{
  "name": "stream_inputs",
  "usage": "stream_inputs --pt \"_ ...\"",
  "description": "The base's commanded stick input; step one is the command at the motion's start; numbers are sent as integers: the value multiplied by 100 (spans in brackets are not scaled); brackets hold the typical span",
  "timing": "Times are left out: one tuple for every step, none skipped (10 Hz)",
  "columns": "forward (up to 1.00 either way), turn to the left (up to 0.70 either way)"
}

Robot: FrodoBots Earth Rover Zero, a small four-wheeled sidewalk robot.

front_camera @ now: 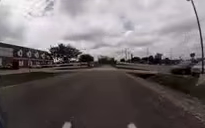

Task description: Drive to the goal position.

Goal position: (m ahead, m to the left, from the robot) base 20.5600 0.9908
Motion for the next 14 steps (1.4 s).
stream_inputs --pt "60 0" --pt "60 0" --pt "60 0" --pt "60 0" --pt "60 0" --pt "60 0" --pt "60 0" --pt "60 0" --pt "60 0" --pt "60 0" --pt "60 0" --pt "60 0" --pt "60 0" --pt "60 0"
